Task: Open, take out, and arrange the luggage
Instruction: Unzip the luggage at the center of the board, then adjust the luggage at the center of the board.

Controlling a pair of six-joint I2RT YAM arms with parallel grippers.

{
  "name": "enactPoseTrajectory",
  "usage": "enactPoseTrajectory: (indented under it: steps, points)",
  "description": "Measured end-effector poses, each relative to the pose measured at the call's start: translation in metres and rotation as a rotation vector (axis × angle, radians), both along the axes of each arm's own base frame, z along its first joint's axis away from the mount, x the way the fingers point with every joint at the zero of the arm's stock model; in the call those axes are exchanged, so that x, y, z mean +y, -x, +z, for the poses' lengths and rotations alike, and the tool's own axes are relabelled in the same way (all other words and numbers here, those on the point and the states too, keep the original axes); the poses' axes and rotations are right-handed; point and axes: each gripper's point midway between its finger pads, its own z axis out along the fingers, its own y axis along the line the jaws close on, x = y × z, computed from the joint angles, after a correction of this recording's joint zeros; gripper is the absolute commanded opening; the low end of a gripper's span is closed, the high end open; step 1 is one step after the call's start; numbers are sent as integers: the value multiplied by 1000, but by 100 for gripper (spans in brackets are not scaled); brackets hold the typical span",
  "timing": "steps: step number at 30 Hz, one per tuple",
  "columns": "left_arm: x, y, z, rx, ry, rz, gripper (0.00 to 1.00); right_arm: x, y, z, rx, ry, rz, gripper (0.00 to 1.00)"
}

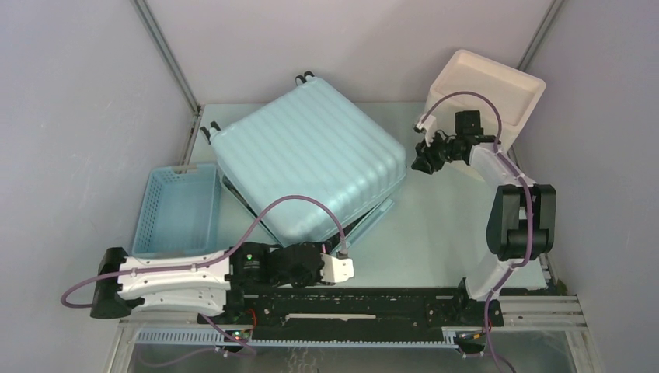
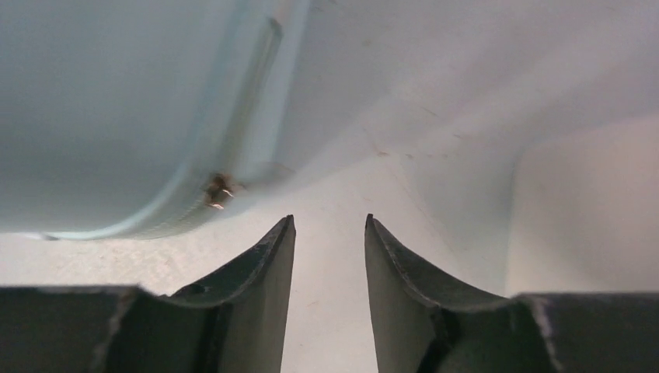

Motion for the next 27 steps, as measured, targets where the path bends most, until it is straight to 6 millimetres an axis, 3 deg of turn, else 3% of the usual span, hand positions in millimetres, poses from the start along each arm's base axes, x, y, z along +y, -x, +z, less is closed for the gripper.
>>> enactPoseTrajectory:
  steps: [4, 10, 20, 27]
  points:
    - [13, 5, 4, 51, 5, 49, 66, -21, -9, 5, -53, 40, -57, 58]
    - [-3, 5, 42, 120, 160, 136, 67, -35, 14, 31, -103, 58, -58, 63]
    - [-40, 14, 74, 258, 408, 184, 72, -6, 95, 104, -182, -54, 95, 63]
    - [-66, 17, 110, 322, 637, 177, 74, 17, 145, 136, -203, -193, 160, 63]
